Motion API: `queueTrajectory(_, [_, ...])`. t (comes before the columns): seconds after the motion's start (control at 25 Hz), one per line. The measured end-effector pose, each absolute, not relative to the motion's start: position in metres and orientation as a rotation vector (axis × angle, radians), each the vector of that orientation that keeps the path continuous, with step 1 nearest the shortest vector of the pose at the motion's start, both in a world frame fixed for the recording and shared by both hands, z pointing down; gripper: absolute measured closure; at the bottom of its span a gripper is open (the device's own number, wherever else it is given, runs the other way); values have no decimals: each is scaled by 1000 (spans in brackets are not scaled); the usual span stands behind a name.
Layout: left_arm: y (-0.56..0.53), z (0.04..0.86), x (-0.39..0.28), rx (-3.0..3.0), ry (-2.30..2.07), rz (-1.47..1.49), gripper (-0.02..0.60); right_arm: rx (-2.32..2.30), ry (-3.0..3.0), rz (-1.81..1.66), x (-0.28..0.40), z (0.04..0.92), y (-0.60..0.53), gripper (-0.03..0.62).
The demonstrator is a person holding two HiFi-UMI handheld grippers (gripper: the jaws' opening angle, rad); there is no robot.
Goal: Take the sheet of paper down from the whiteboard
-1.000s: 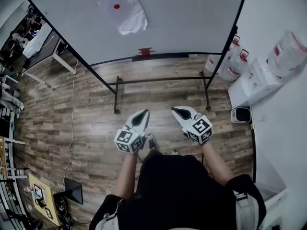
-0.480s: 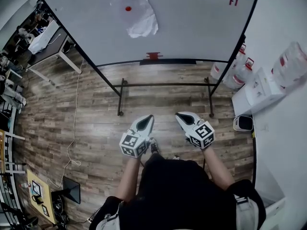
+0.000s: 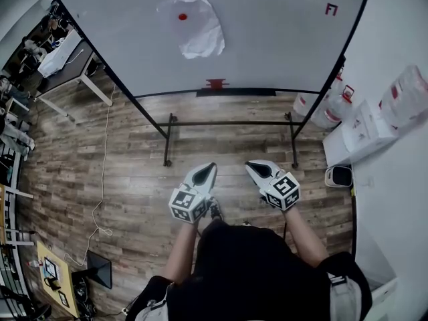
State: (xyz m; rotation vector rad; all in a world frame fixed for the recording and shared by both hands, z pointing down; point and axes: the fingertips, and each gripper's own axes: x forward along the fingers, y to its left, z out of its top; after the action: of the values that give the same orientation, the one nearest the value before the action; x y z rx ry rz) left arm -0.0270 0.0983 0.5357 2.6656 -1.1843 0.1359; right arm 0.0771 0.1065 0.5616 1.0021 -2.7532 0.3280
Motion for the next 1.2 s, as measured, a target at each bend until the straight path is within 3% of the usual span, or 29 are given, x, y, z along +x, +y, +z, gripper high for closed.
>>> queueTrajectory(1.2, [-23,530,-121,2652,-1185,60,571,1050,-2720,311,-2,556,-13,589])
